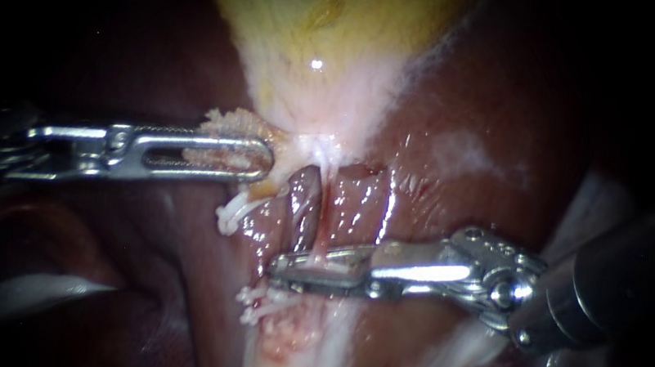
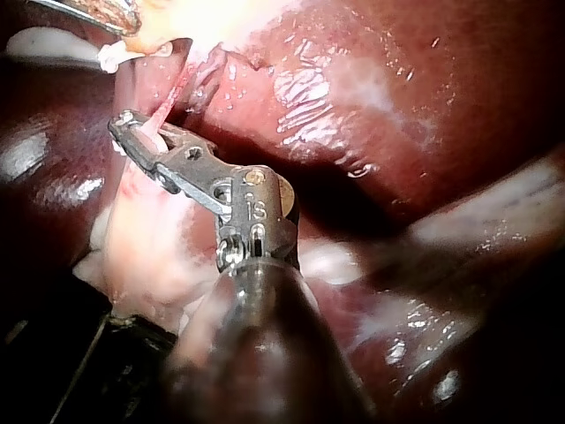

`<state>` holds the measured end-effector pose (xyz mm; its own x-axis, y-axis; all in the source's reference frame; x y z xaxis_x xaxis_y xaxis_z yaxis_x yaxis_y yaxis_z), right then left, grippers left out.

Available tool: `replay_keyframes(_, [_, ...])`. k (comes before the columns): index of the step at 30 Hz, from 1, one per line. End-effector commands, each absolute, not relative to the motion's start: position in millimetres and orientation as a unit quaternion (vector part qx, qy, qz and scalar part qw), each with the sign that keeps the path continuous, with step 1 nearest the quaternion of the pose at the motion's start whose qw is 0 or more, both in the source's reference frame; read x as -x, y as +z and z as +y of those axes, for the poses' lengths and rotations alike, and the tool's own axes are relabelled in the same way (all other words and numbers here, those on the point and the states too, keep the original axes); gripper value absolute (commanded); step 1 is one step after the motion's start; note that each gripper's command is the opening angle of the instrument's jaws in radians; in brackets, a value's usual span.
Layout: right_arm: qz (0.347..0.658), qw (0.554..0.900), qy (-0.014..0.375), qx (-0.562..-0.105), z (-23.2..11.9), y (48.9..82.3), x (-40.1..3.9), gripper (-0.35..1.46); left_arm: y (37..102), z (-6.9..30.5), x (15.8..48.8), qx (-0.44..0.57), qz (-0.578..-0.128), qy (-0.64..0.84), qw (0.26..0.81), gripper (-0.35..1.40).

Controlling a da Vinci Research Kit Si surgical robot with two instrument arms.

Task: Going back second clip right tube

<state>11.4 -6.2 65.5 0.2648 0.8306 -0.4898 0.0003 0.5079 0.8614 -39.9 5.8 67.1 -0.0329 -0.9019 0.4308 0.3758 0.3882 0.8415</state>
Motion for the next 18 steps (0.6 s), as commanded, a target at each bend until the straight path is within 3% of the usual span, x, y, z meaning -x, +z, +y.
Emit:
replay_keyframes(1, [0.527, 0.691, 0.301, -0.395, -6.2, 65.5, -11.4, -0.35, 67.1, 5.8, 39.9, -0.252, -0.523, -0.492, 0.648, -0.35])
replay_keyframes(10, [0.534, 0.696, 0.281, -0.389, -6.2, 65.6, -11.3, -0.3, 67.1, 5.8, 39.9, -0.252, -0.523, -0.492, 0.648, -0.35])
replay_keyframes(13, [0.551, 0.708, 0.25, -0.365, -6.2, 65.6, -11.6, 0.24, 67.1, 5.8, 39.9, -0.252, -0.523, -0.492, 0.648, -0.35])
replay_keyframes(14, [0.555, 0.707, 0.247, -0.361, -6.2, 65.6, -11.6, 0.34, 67.1, 5.8, 39.9, -0.252, -0.523, -0.492, 0.648, -0.35])
replay_keyframes(18, [0.573, 0.707, 0.231, -0.344, -6.2, 65.6, -12.1, 0.47, 67.2, 5.7, 40.0, -0.251, -0.523, -0.492, 0.648, -0.35])
